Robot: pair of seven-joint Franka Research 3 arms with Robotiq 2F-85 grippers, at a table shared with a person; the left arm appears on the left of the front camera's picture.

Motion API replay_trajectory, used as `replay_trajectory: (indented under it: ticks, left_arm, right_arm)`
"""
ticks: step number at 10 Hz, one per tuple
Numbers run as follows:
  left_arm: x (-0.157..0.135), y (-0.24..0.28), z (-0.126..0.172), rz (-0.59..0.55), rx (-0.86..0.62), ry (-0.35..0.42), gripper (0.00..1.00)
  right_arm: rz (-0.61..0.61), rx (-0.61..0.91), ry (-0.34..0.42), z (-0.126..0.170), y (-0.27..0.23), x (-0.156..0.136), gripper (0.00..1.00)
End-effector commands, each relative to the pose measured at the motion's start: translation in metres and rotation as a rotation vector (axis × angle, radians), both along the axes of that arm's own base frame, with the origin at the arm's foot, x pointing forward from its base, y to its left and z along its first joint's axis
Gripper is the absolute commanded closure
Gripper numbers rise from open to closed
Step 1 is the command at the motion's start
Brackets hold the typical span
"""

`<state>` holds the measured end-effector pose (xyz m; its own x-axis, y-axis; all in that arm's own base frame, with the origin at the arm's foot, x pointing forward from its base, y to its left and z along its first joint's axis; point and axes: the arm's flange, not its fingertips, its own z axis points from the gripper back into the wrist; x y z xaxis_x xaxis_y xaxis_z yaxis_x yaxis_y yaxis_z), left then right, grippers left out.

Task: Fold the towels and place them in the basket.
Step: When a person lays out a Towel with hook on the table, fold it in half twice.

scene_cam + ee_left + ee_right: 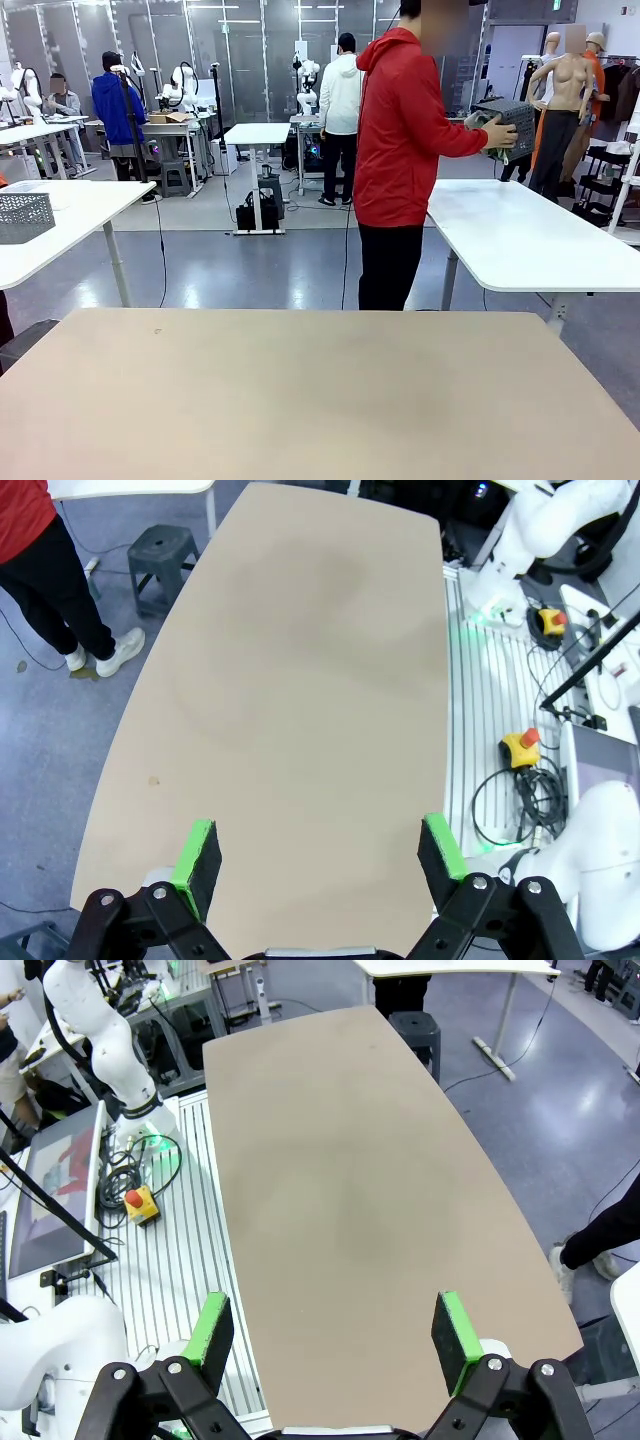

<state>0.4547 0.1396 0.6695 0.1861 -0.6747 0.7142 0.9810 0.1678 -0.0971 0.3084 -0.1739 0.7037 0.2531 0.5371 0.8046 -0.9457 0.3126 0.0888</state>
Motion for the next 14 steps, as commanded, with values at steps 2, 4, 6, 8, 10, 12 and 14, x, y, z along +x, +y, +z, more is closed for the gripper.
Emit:
replay_trajectory:
  ticks: [2,4,6,8,10,12,14]
  left_arm:
    - [-0.0004,0.0000,0.0001,-0.001,0.003,0.001,0.00]
    - [-0.0004,0.0000,0.0001,-0.001,0.003,0.001,0.00]
    - [-0.0004,0.0000,0.0001,-0.001,0.003,0.001,0.00]
    - [-0.0004,0.0000,0.0001,-0.001,0.003,0.001,0.00]
    - [-0.0004,0.0000,0.0001,-0.001,0.003,0.001,0.00]
    - [-0.0004,0.0000,0.0001,-0.001,0.003,0.001,0.00]
    - [-0.0004,0.0000,0.0001,-0.001,0.003,0.001,0.00]
  right_arm:
    - [0.000,0.002,0.001,-0.0001,-0.0003,-0.0007,0.00]
    - [0.000,0.002,0.001,-0.0001,-0.0003,-0.0007,0.00]
    - [0.000,0.002,0.001,-0.0001,-0.0003,-0.0007,0.00]
    - [0.000,0.002,0.001,-0.0001,-0.0003,-0.0007,0.00]
    - [0.000,0.002,0.001,-0.0001,-0.0003,-0.0007,0.00]
    - [0.000,0.002,0.001,-0.0001,-0.0003,-0.0007,0.00]
    - [0.000,0.002,0.001,-0.0001,-0.0003,-0.0007,0.00]
